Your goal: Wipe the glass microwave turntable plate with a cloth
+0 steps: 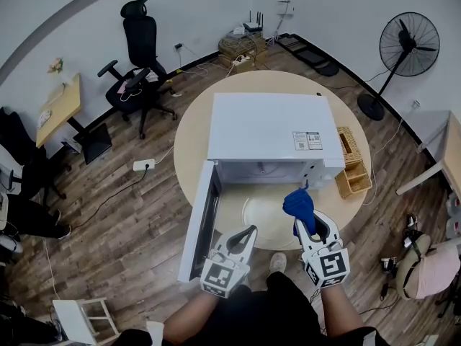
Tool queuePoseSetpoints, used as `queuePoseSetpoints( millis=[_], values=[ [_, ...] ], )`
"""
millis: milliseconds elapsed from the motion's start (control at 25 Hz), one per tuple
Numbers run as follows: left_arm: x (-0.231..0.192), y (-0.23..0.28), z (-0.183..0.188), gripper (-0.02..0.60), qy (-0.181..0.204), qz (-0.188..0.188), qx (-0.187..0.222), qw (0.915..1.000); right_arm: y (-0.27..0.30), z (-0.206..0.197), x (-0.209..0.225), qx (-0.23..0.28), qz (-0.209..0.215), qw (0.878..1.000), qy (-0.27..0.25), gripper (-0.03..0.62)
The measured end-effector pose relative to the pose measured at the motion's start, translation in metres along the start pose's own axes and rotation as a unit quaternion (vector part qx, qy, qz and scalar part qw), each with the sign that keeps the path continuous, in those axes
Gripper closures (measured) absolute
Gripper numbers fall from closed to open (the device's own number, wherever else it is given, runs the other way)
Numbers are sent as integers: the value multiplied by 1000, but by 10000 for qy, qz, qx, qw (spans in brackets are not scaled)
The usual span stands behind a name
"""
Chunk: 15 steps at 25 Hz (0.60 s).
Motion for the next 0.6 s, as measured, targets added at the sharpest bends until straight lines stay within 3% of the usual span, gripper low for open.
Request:
queuePoseSetpoints(
  millis=[600],
  values=[
    [-3,1,-11,575,-191,749,-320,9965,50,-33,7,-589,1066,9924,-156,484]
  ],
)
Point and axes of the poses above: the fingertips, and each gripper's own axes: y forward along the fingers, x to its right, z out of its top, the point moved 9 cm from there along -y, backward along the fingers, and after that the axes turned 1 degree about -x, right-handed, at the moved point
